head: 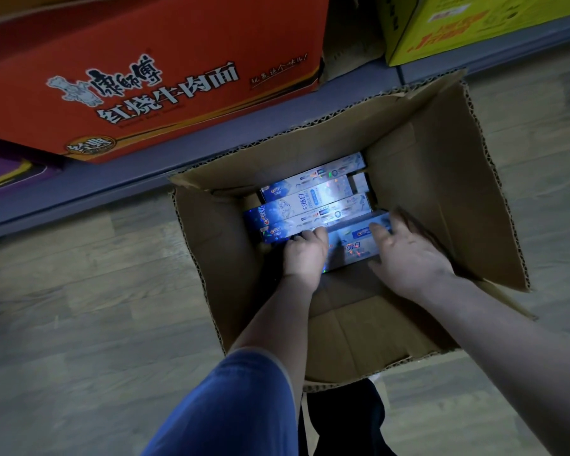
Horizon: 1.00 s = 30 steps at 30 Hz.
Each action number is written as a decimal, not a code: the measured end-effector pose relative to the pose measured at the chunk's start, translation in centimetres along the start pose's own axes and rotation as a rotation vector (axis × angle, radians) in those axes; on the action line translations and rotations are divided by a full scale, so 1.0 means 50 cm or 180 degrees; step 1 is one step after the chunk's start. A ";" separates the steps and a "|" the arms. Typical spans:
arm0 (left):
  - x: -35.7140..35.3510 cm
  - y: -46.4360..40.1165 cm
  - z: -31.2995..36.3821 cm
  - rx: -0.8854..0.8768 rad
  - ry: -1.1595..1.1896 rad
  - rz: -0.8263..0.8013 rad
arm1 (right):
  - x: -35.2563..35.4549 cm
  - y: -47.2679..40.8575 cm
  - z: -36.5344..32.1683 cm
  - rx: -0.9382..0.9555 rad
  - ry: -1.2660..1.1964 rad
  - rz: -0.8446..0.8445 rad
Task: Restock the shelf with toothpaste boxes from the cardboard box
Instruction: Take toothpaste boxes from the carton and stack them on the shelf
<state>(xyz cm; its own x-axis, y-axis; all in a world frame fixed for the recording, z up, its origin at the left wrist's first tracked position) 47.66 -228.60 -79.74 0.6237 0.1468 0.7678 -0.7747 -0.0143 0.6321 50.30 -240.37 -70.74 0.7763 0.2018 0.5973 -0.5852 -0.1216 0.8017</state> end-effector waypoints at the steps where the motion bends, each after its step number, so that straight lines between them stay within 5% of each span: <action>1: 0.007 0.000 0.005 -0.0103 0.0070 -0.0070 | 0.001 -0.001 0.000 -0.0006 0.0025 0.0011; 14: 0.147 0.074 -0.027 0.0002 0.0982 0.0279 | 0.090 0.035 -0.006 -0.0055 -0.0111 0.0313; 21: 0.315 0.175 -0.068 -0.0083 0.1910 0.0527 | 0.150 0.136 0.004 -0.0148 -0.0203 0.0415; 30: 0.564 0.347 -0.164 -0.0526 0.2214 0.0409 | 0.367 0.306 0.005 0.0082 -0.1049 0.0867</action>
<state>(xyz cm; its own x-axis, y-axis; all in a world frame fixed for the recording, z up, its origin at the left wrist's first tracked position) 50.96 -216.60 -47.96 0.3588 0.7499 0.5557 -0.8774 0.0677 0.4750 55.63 -238.79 -47.50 0.6299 -0.1621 0.7596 -0.7765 -0.1526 0.6114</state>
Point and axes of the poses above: each hand's wrist, its own y-axis away from the middle knuckle, its own x-axis out of the back of the hand, z = x × y, the point moved 8 cm from there along -y, towards the middle knuckle, and after that the axes turned 6 degrees about y, right-handed, at the moved point
